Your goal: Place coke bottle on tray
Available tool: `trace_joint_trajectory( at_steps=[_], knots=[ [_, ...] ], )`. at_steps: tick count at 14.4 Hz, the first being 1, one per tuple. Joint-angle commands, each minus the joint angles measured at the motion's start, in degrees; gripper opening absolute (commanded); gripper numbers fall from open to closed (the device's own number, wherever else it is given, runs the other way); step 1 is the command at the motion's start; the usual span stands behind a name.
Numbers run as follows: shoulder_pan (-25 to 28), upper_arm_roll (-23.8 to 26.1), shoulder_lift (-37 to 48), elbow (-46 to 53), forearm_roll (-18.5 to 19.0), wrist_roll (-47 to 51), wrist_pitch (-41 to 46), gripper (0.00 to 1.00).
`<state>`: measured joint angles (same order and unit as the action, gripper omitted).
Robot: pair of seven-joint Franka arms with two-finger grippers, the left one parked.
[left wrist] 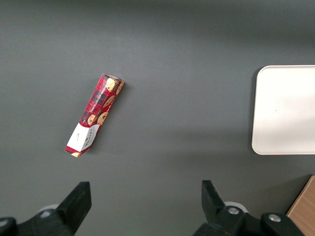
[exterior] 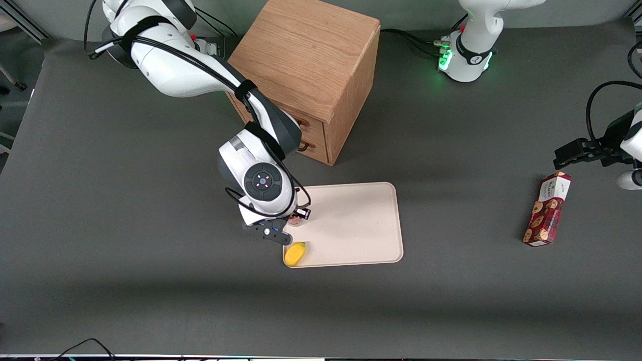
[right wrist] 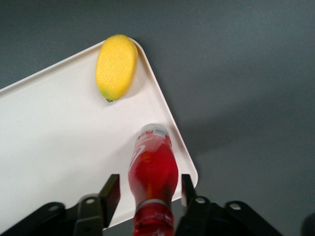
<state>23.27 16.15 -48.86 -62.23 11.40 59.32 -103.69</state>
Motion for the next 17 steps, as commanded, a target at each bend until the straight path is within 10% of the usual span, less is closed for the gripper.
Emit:
trace_joint_trajectory(
  at_steps=[1,17],
  knots=[
    [-0.2,-0.3,4.8,-4.0,1.3,-8.6,-0.5,1.00],
    [-27.6,-7.7,42.7,-30.0,-7.4,-51.6,9.7,1.00]
  ],
)
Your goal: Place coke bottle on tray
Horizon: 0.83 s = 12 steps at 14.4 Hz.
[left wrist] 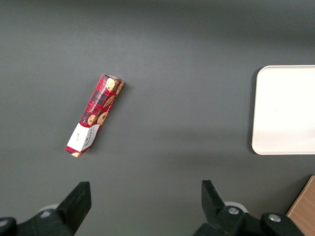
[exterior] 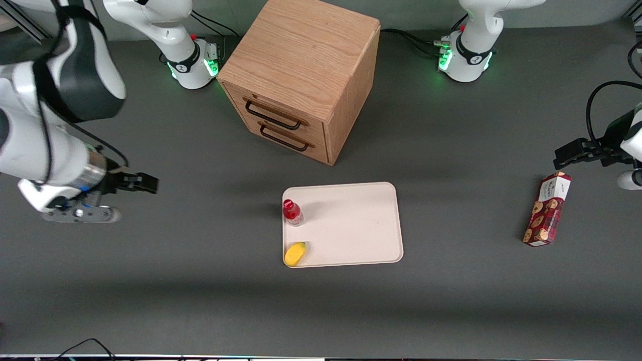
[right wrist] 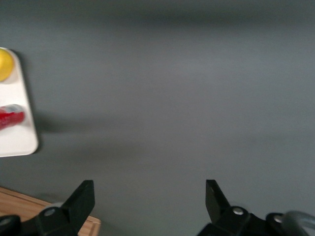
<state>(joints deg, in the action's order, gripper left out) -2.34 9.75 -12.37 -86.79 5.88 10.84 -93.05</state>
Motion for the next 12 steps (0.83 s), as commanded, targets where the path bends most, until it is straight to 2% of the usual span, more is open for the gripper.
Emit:
trace_joint_trajectory(
  at_steps=[1,5,12],
  knots=[
    [-2.9,-2.0,8.0,-6.2,-2.6,-4.6,-1.0,1.00],
    [-6.3,-3.2,13.9,-9.6,-5.5,-6.8,-1.2,1.00],
    [-6.4,-2.9,16.6,-12.4,-6.0,-9.1,-2.0,1.00]
  ],
)
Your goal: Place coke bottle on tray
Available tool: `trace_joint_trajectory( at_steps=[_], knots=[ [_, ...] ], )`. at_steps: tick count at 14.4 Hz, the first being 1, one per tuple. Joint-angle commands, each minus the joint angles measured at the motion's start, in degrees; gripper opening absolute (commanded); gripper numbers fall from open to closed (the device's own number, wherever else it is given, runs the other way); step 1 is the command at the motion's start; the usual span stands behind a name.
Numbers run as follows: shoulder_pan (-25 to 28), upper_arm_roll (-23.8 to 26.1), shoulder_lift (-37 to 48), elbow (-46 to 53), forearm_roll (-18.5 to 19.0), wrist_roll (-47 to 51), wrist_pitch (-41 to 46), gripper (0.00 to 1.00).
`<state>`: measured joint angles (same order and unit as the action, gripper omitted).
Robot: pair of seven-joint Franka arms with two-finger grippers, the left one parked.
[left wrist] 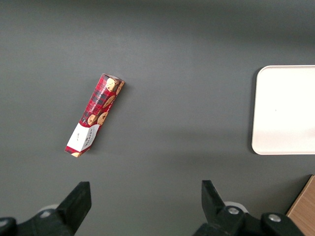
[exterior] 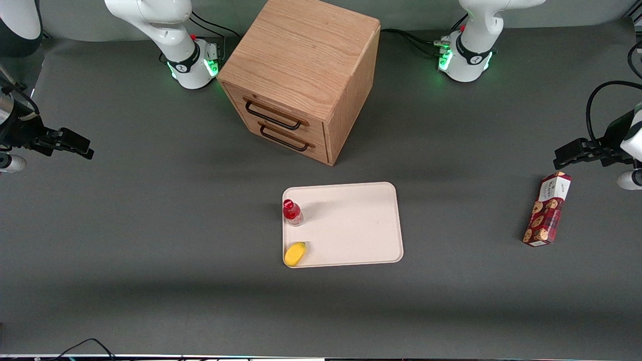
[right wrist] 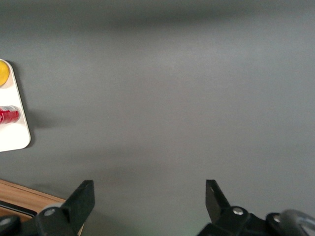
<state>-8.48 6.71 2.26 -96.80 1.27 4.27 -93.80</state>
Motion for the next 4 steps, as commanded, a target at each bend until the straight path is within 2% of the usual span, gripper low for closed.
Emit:
trace_joint_trajectory(
  at_steps=[1,4],
  knots=[
    [-0.1,0.3,2.0,-2.4,-1.4,-2.5,-1.3,1.00],
    [-0.1,0.6,1.9,-2.4,-1.4,-2.5,-1.4,1.00]
  ],
)
